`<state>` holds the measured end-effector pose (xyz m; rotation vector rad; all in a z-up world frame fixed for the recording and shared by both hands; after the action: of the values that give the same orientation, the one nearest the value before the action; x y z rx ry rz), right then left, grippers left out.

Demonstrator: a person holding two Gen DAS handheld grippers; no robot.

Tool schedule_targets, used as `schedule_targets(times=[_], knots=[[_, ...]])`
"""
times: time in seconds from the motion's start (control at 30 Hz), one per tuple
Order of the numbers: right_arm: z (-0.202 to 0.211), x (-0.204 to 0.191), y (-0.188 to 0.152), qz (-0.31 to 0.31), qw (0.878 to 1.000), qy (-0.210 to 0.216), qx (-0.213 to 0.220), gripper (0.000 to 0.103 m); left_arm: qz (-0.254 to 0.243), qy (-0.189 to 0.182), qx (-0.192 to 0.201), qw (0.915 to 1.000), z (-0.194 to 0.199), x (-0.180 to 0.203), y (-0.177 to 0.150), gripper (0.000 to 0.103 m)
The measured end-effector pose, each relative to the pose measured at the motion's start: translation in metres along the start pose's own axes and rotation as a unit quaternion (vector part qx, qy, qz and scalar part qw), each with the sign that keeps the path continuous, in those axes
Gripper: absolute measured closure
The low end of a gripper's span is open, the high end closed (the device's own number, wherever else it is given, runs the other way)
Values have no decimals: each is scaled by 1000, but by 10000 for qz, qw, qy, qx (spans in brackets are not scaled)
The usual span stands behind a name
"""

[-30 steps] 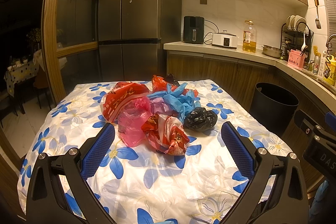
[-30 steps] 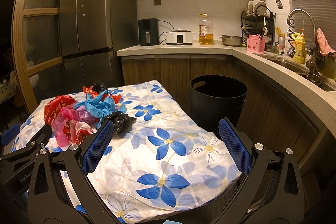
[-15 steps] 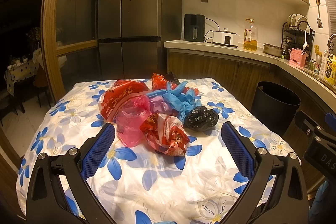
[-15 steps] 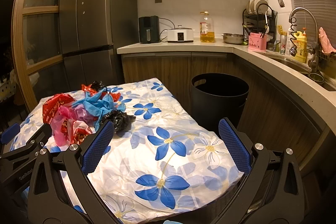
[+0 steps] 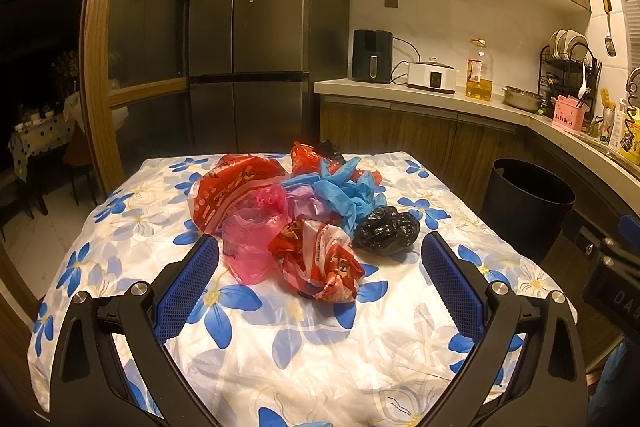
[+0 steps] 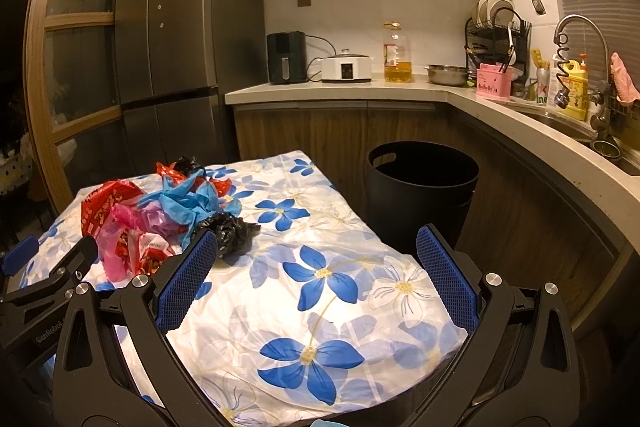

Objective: Collect trash
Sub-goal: 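Grasp the red-white printed bag with the left tool while the right tool grasps the black bag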

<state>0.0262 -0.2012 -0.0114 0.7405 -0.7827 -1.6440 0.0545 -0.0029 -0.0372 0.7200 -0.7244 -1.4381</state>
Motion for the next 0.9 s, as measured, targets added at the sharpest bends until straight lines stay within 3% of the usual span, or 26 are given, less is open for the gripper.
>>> schedule_targets(times=[0.27, 0.63, 0.77, 0.9], knots=[[-10, -8, -3, 131, 9990, 298, 318, 5, 261, -84, 44, 9996, -27, -23, -13, 5], [-59, -27, -11, 321, 9965, 742, 224, 14, 333, -270, -206, 9989, -87, -17, -18, 14], [-78, -33, -10, 397, 9954, 864, 140, 15, 455, -291, -486, 9974, -113, -17, -16, 27], [-97, -41, -7, 464, 9939, 993, 77, 23, 391, -243, -791, 9958, -131, -13, -22, 53]])
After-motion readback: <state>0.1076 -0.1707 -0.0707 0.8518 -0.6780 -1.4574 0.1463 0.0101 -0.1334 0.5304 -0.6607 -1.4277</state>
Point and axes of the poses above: each gripper's, at about its wrist camera, not at the fingertips, and z roughly against the way its jaws point, x to its right, y to its top, the point moved 5 cm from there along -z, roughly the way its jaws point, and after that the axes turned 14 degrees about -x, right-handed, at the moved point
